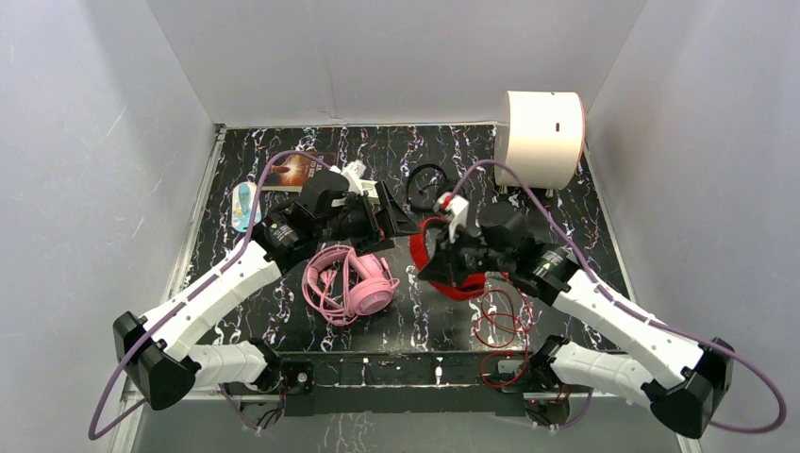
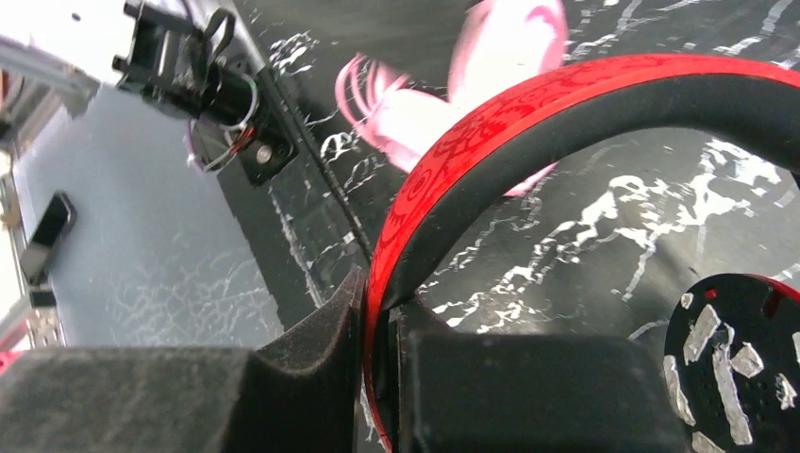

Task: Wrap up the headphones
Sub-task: Pick up the headphones from the center of the board, then wrap the headphones cable around the headphones.

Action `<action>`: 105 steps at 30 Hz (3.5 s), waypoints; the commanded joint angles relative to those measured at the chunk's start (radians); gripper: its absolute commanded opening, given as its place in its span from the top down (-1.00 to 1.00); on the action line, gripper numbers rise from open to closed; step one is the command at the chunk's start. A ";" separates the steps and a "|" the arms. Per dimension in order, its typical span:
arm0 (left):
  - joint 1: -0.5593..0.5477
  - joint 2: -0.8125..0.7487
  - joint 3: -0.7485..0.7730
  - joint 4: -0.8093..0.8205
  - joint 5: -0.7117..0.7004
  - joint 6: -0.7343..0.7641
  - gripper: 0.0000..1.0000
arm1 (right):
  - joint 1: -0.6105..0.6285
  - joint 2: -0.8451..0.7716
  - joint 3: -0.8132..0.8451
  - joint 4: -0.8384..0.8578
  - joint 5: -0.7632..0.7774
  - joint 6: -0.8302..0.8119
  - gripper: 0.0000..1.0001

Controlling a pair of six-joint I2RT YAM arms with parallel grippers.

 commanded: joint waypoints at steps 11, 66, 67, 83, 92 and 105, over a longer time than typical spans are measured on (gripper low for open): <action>-0.142 0.053 0.127 -0.227 -0.485 0.037 -0.67 | 0.281 0.088 0.162 0.080 0.356 -0.097 1.00; 0.349 0.073 0.728 -0.159 0.097 -0.051 1.00 | -0.656 0.004 -0.290 0.929 -0.655 0.145 -0.97; 0.349 0.072 0.737 -0.149 0.103 -0.060 1.00 | -0.642 0.006 -0.310 0.945 -0.659 0.149 -0.97; 0.349 0.092 0.860 -0.047 0.203 -0.104 1.00 | -0.536 0.022 -0.424 1.109 -0.486 0.251 0.12; 0.349 0.117 0.745 0.299 0.660 -0.074 1.00 | -0.536 0.055 -0.302 0.988 -0.515 0.177 1.00; 0.032 0.048 0.374 0.216 0.656 0.162 1.00 | -0.522 0.451 0.241 0.600 -0.688 0.106 1.00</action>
